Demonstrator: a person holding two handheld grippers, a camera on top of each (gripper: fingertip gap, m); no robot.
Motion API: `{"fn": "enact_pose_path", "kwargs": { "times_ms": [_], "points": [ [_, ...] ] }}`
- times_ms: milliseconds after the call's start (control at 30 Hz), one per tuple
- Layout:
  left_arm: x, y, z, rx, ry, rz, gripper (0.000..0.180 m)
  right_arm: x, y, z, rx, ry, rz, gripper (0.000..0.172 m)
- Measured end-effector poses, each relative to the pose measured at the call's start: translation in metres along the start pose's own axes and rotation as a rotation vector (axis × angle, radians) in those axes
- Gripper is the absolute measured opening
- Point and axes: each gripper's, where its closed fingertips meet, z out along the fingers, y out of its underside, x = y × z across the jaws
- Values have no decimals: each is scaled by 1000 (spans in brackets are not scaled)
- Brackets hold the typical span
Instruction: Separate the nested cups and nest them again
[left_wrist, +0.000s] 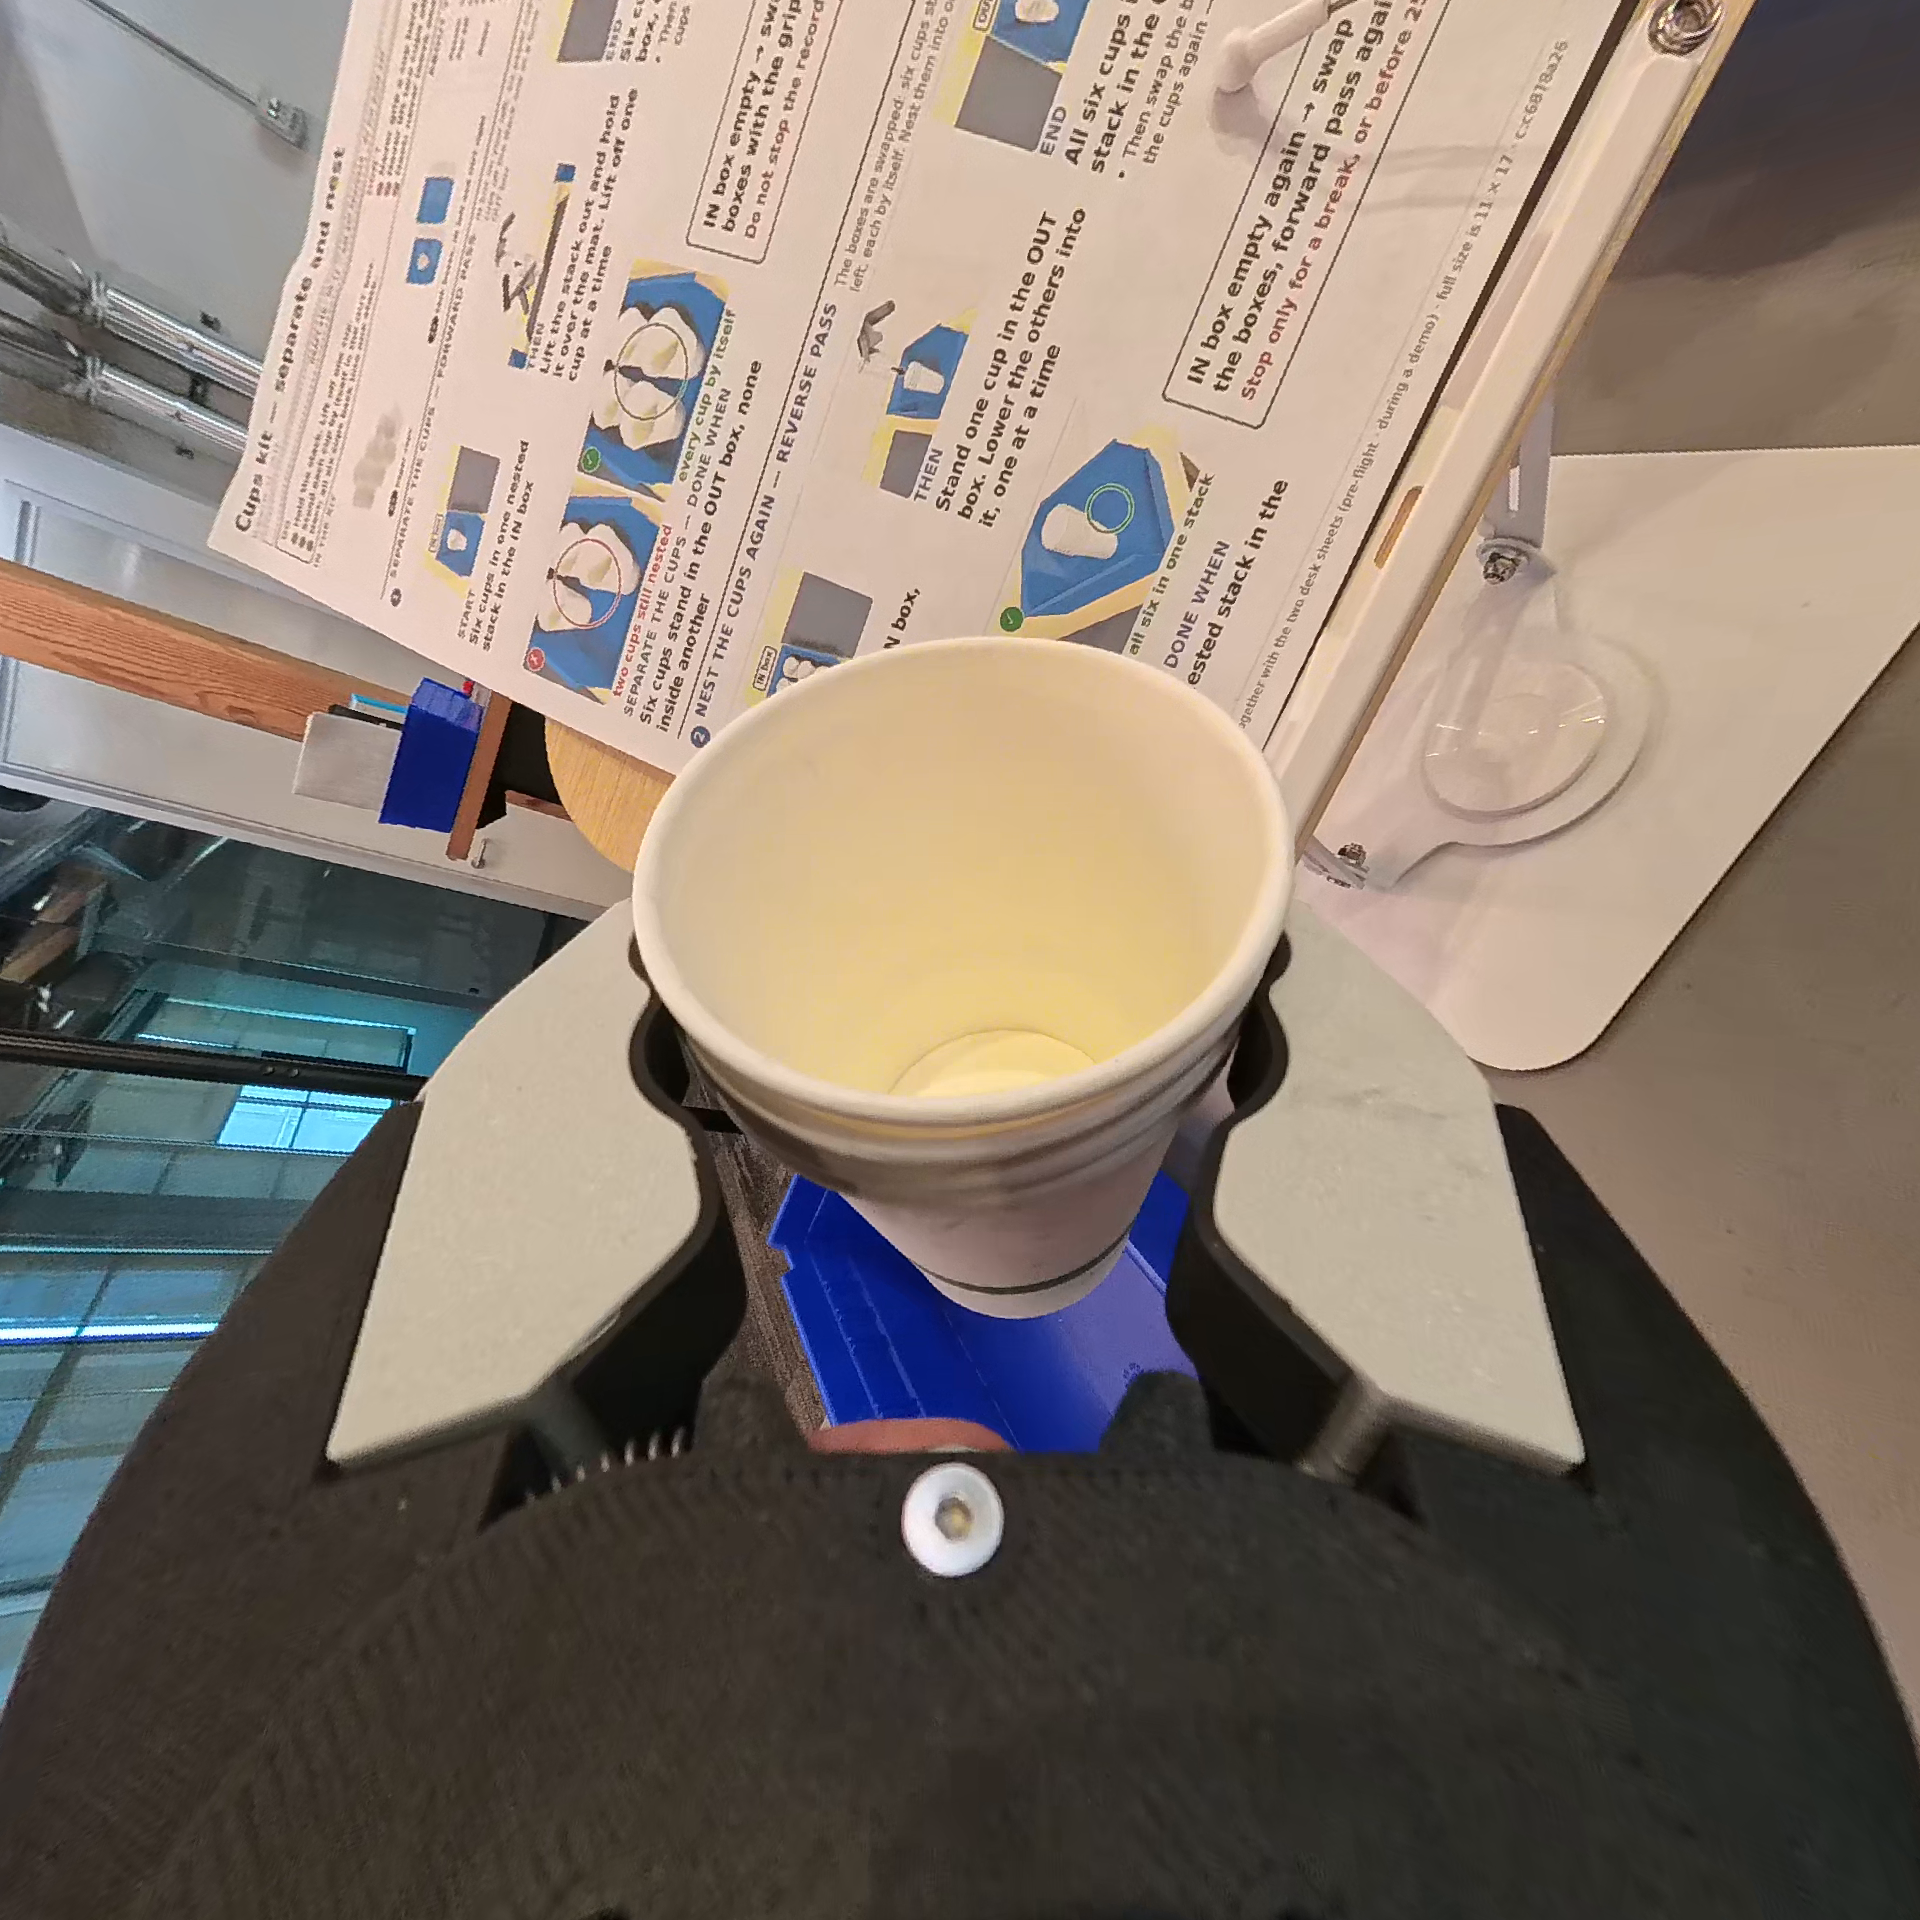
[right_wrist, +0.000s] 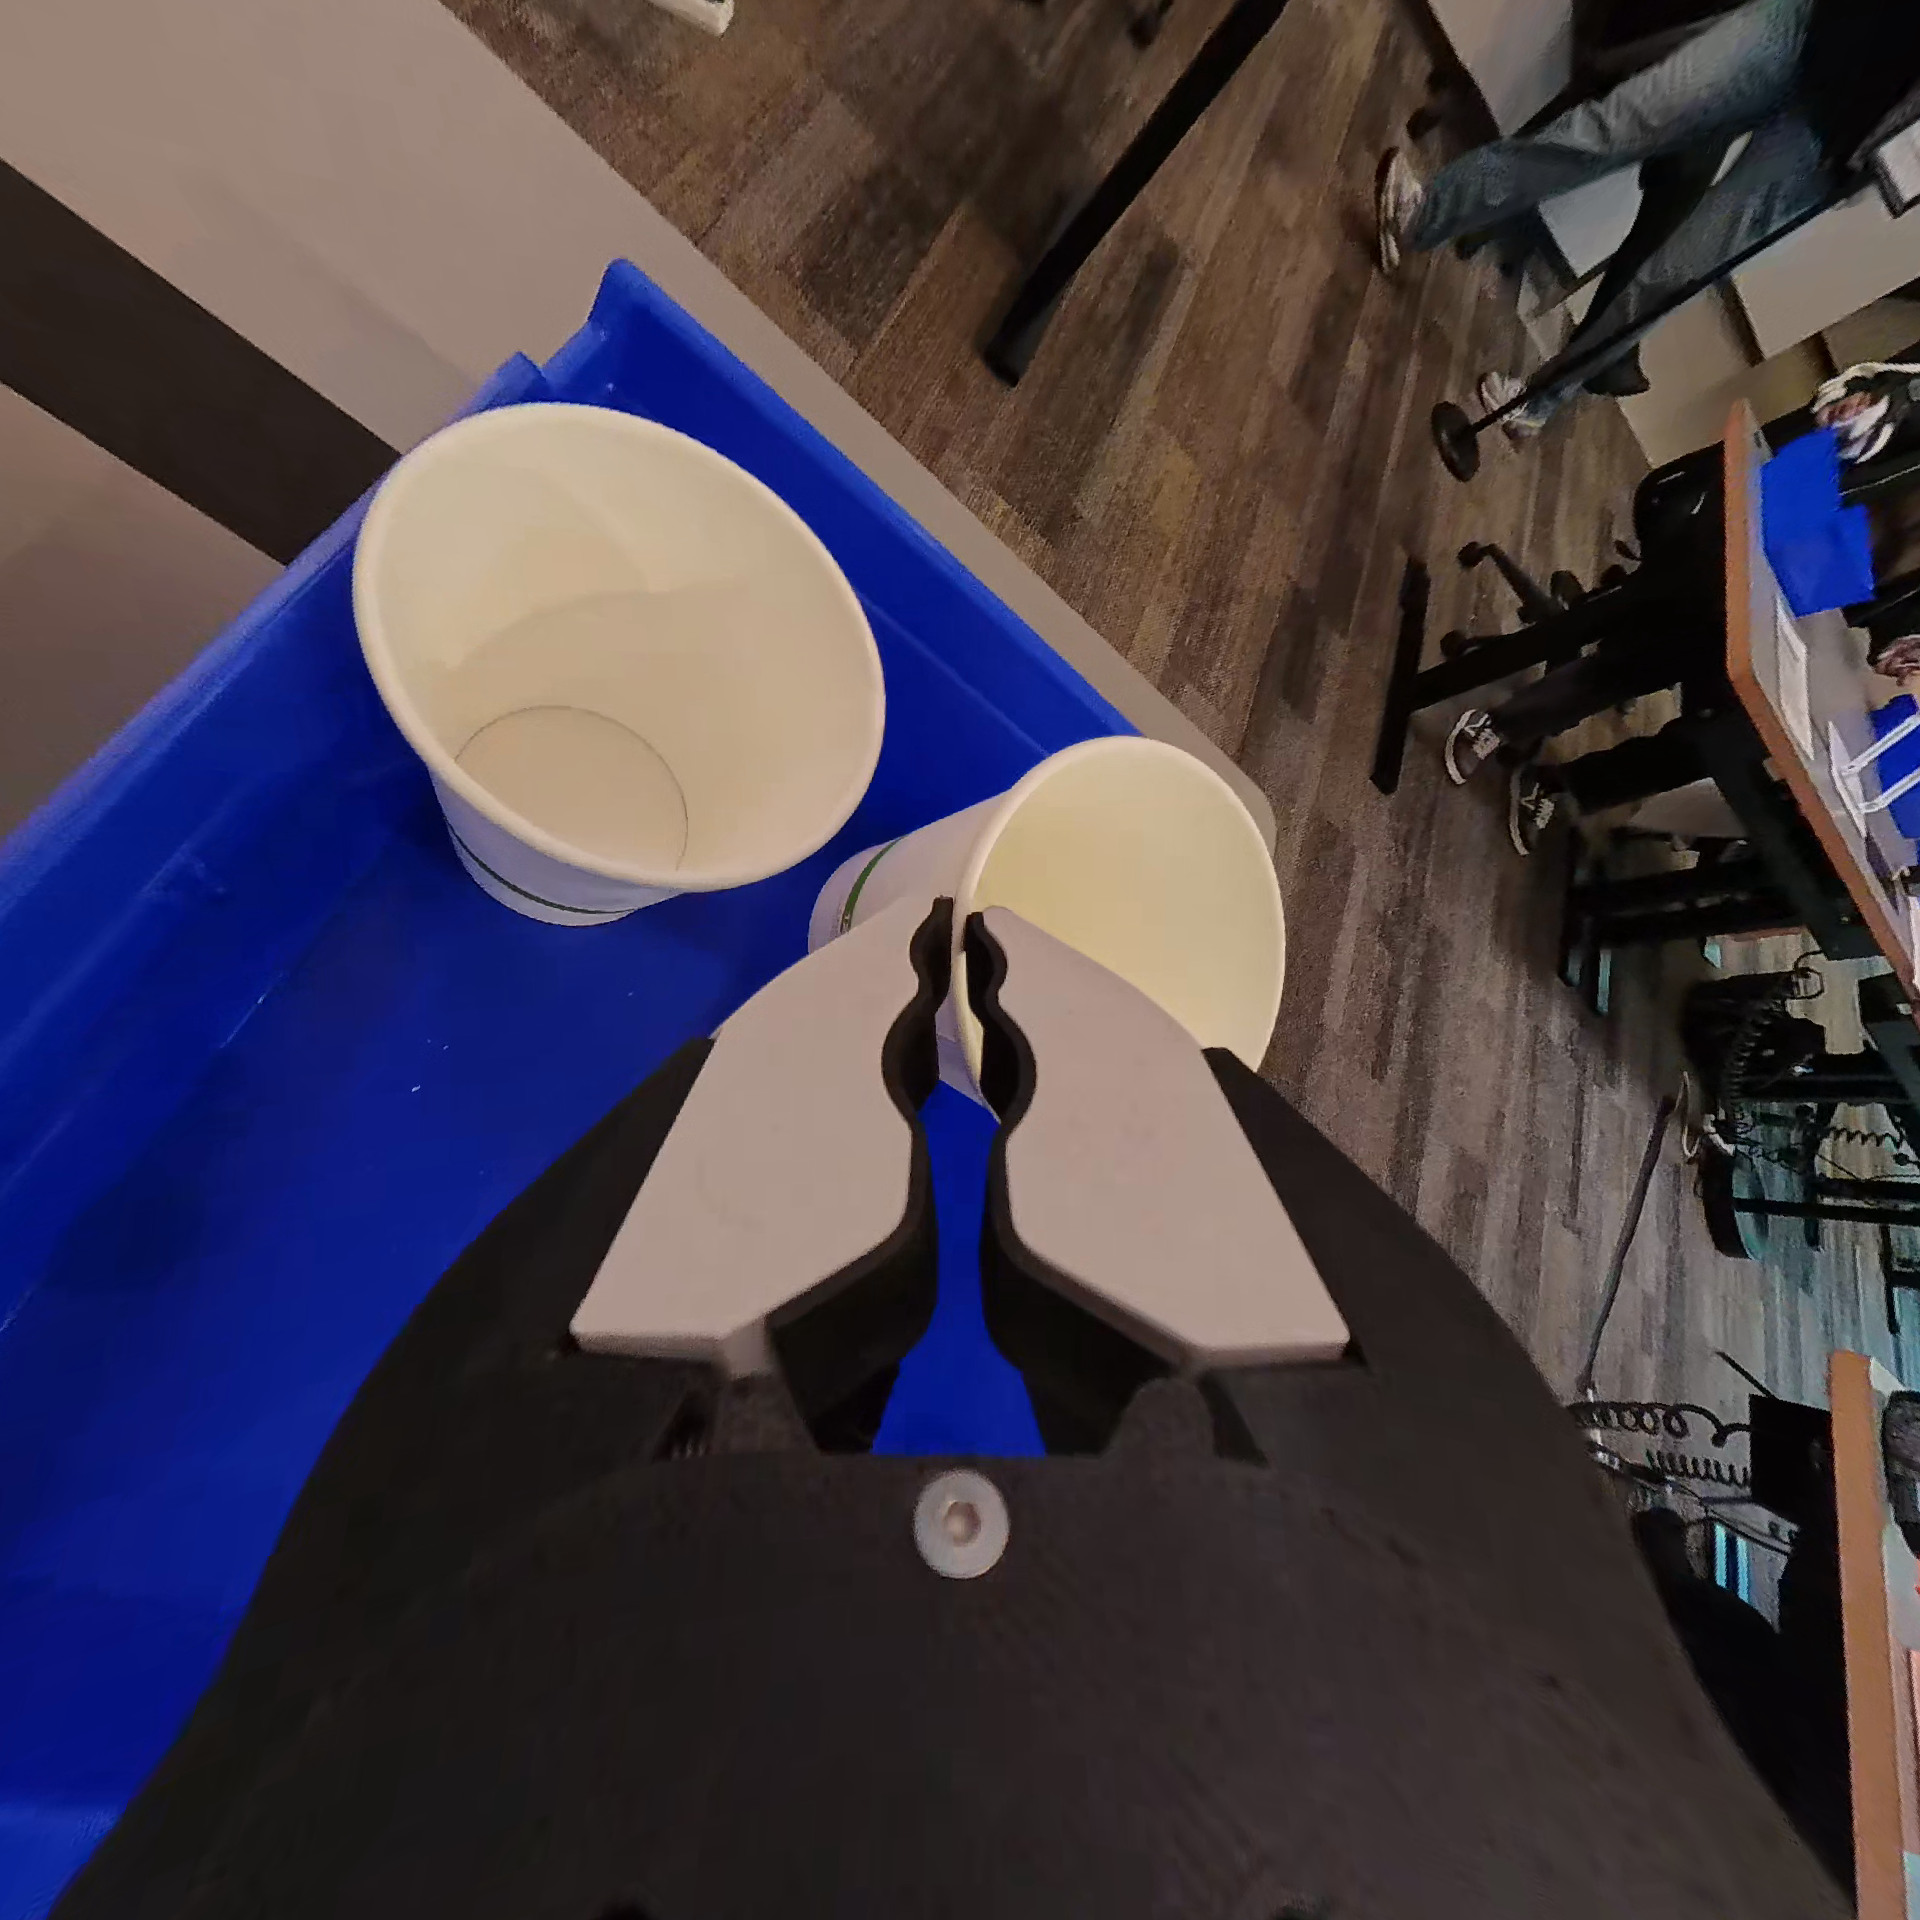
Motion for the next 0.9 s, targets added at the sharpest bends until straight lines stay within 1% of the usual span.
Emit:
{"fn": "enact_pose_path", "kwargs": {
  "times_ms": [300,433,567,700,800,867,900],
  "points": [
    [1,1,1,-4,3,2,104,-8,8,15,-63,-27,3,3],
    [2,1,2,-5,5,3,104,-8,7,18,-48,-29,5,4],
    [2,1,2,-6,6,3,104,-5,5,16,-37,-13,12,13],
    [2,1,2,-6,3,3,104,0,-1,7,-15,0,20,19],
    [1,0,2,-3,-1,1,104,1,-11,-7,7,3,10,24],
    [-1,0,1,-1,-8,-3,104,5,-28,-27,49,37,2,24],
    [-2,0,0,0,-10,-4,104,5,-42,-41,94,50,-3,24]
  ]
}}
